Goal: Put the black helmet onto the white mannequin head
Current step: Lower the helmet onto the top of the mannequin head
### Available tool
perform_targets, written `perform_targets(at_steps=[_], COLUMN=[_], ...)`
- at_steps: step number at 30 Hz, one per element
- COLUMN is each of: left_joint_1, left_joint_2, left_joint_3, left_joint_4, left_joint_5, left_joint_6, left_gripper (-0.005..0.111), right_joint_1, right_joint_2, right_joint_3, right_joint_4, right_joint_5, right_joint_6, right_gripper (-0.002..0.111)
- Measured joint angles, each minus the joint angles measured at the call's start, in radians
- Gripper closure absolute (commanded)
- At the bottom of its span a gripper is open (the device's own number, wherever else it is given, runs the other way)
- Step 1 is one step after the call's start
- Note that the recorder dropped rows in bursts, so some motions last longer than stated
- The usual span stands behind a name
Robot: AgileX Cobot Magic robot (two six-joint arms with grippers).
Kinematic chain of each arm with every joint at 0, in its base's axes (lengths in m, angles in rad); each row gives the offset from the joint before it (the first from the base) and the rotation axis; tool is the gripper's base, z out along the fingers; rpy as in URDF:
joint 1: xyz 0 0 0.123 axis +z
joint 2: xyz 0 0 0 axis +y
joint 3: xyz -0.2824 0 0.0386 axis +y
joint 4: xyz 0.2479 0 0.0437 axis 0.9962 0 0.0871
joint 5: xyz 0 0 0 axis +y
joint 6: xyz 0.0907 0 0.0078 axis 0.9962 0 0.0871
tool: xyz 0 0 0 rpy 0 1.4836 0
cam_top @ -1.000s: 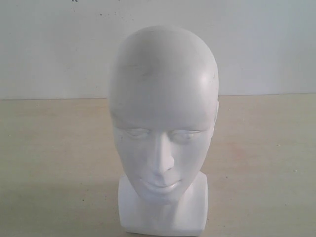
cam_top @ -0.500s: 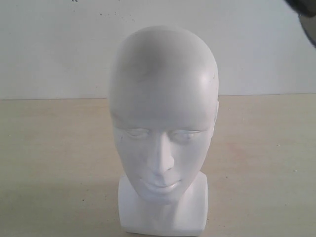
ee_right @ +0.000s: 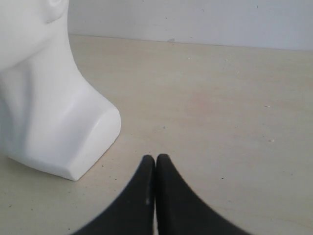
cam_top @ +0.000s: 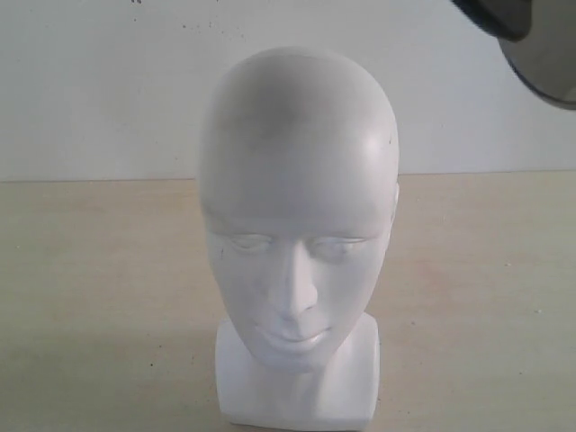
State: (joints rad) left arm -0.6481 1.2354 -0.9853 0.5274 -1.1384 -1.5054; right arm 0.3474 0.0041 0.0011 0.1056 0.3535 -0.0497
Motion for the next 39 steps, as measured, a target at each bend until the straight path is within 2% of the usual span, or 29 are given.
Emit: perform_targets(at_steps=[7, 10, 13, 18, 31, 39], left_joint_1=[0.002, 0.034, 0.073, 0.099, 0.117, 0.19], left_joint_2=[0.149, 0.19, 0.195, 0.195, 0.195, 0.183], left_joint_3=[0.0, 0.0, 0.0, 0.0, 0.005, 0.063], left_joint_4=[-0.056, -0.056, -0.056, -0.056, -0.037, -0.023], left_joint_5=[0.001, 0.02, 0.028, 0.024, 0.017, 0.009], left_joint_6=[-0.027, -0.092, -0.128, -0.177, -0.324, -0.422], left_gripper=[0.102, 0.102, 0.102, 0.102, 0.102, 0.102], right_joint_1=[0.0, 0.0, 0.0, 0.0, 0.0, 0.0], right_joint_2=[0.0, 0.0, 0.0, 0.0, 0.0, 0.0], right_joint_3=[0.0, 0.0, 0.0, 0.0, 0.0, 0.0], right_joint_4=[0.0, 0.0, 0.0, 0.0, 0.0, 0.0], right_joint_5=[0.0, 0.0, 0.0, 0.0, 0.0, 0.0], right_joint_6=[0.0, 0.0, 0.0, 0.0, 0.0, 0.0], right_gripper=[0.108, 0.108, 0.108, 0.108, 0.108, 0.108])
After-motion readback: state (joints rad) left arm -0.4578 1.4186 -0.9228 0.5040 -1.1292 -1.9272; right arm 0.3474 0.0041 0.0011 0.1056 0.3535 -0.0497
